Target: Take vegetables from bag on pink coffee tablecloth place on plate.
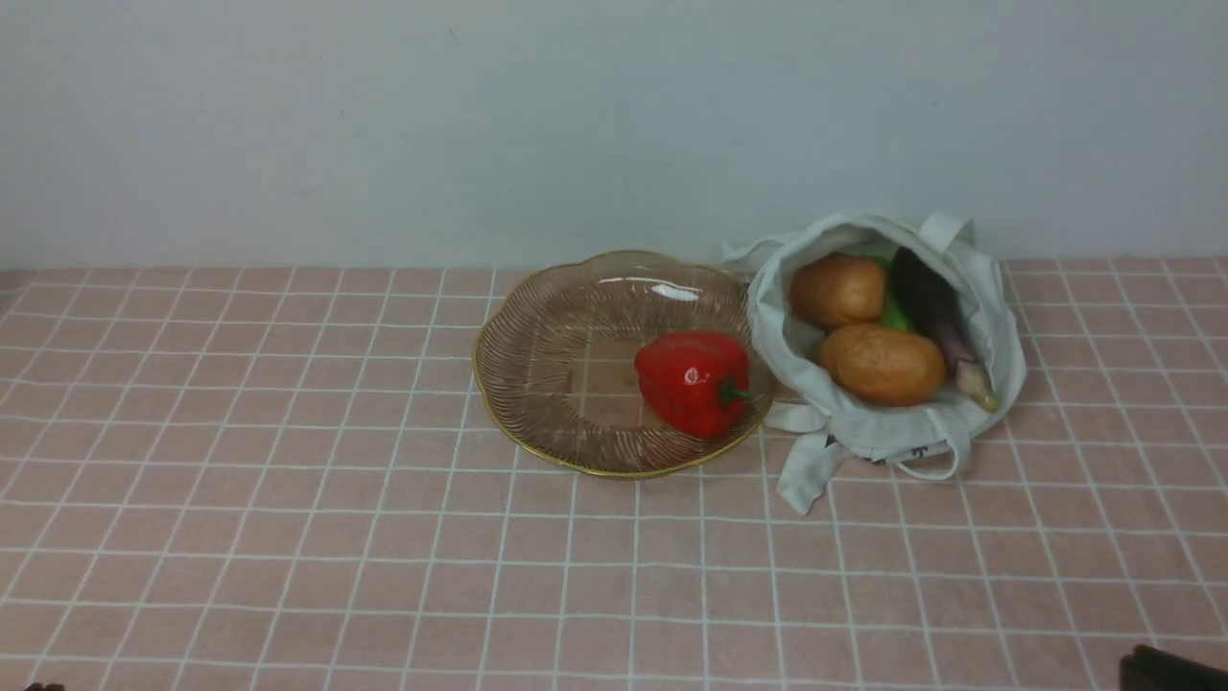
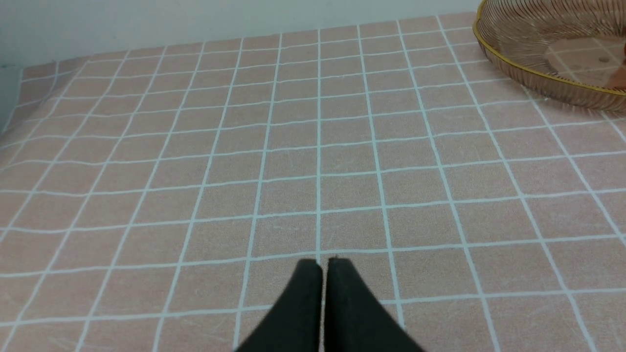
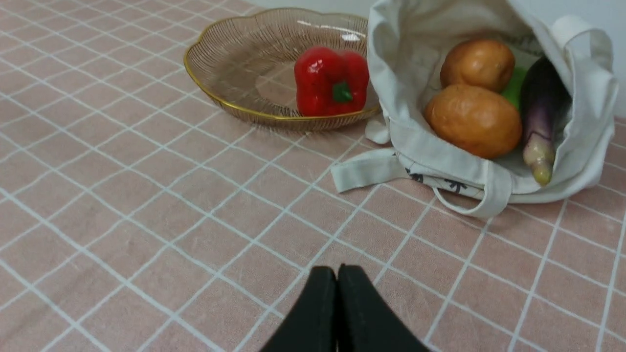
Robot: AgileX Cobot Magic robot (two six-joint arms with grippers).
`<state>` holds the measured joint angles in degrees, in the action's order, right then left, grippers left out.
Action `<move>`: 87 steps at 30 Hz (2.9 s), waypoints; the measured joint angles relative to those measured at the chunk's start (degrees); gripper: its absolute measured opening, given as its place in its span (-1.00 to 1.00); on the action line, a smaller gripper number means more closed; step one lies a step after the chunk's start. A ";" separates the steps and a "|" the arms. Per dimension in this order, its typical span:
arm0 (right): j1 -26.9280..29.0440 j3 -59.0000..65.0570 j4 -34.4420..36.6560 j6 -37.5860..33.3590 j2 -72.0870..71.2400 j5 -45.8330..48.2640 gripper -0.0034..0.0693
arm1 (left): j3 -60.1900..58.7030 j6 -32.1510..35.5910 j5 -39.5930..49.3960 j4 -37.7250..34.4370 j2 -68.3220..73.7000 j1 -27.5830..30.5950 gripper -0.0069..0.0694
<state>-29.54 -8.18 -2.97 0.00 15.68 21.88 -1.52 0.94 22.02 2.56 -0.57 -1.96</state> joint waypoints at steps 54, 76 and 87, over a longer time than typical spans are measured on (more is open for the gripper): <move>31.33 9.65 4.36 -1.25 -16.32 -1.06 -0.95 | 0.00 0.00 0.00 0.00 0.00 0.00 -0.83; 31.37 9.65 4.42 -1.25 -16.32 -1.06 -0.95 | 0.00 0.00 0.00 0.00 0.00 0.00 -0.83; 31.40 9.65 4.42 -1.25 -16.32 -1.06 -0.95 | 0.00 0.00 0.00 0.00 0.00 0.00 -0.83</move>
<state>1.86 1.47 1.45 -1.25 -0.64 20.82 -1.52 0.94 22.02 2.56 -0.57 -1.96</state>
